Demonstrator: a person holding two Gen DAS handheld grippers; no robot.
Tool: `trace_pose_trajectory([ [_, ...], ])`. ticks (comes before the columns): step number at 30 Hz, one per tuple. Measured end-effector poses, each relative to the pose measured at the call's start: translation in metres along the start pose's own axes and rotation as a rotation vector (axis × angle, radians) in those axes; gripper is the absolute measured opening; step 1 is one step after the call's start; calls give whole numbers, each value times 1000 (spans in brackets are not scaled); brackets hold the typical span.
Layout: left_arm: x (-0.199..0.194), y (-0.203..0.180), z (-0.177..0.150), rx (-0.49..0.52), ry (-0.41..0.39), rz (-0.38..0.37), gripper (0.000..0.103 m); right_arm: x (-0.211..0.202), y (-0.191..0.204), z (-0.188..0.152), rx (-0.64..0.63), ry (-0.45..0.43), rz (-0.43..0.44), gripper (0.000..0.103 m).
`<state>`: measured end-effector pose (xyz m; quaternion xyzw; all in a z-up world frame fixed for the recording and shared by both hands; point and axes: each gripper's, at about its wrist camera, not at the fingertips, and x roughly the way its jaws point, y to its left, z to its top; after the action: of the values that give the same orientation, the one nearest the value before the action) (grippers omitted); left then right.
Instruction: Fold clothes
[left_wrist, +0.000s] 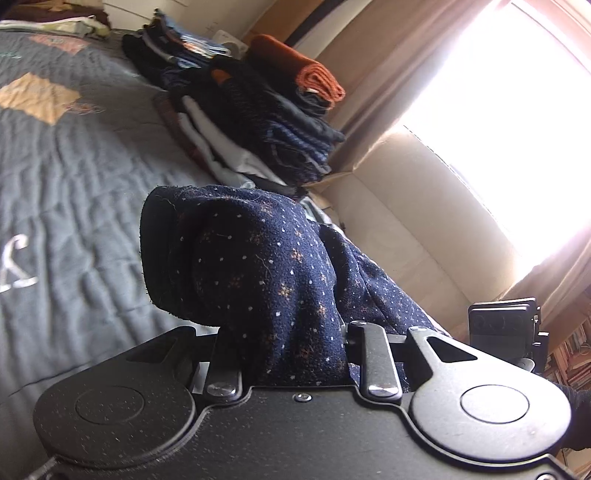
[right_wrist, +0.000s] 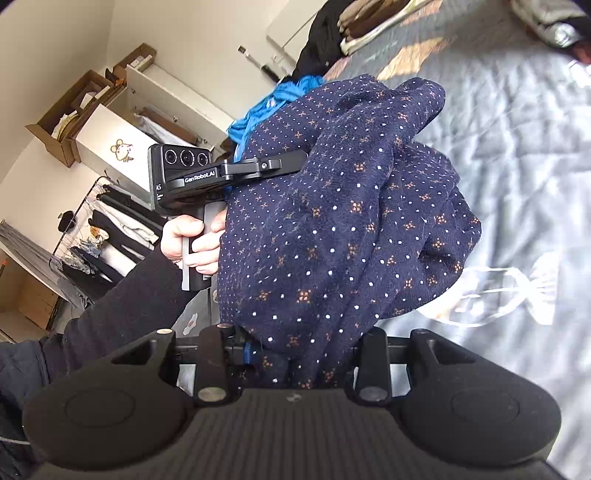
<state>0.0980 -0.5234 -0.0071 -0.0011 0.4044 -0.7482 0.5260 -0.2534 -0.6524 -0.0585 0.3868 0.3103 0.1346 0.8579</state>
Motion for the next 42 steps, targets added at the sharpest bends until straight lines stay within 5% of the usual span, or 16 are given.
trace_pose_trajectory([
  [14,198,-90,30,-16,-27,-144,25,-182,-58,26,-9,-24,-217,36],
  [27,336,-75,29,-57,42,-133,25,-261,-178,52,4,21,-287,36],
  [32,364,-52,7,-87,99,-66,28,-260,-235,35,58,61,-335,41],
  [34,365,-41,1,-117,99,-38,37,-250,-255,26,93,77,-372,52],
  [36,356,-36,2,-113,87,-17,43,-250,-264,16,118,54,-377,63],
  [42,301,-35,11,-98,32,60,49,-269,-253,-5,92,12,-421,77],
])
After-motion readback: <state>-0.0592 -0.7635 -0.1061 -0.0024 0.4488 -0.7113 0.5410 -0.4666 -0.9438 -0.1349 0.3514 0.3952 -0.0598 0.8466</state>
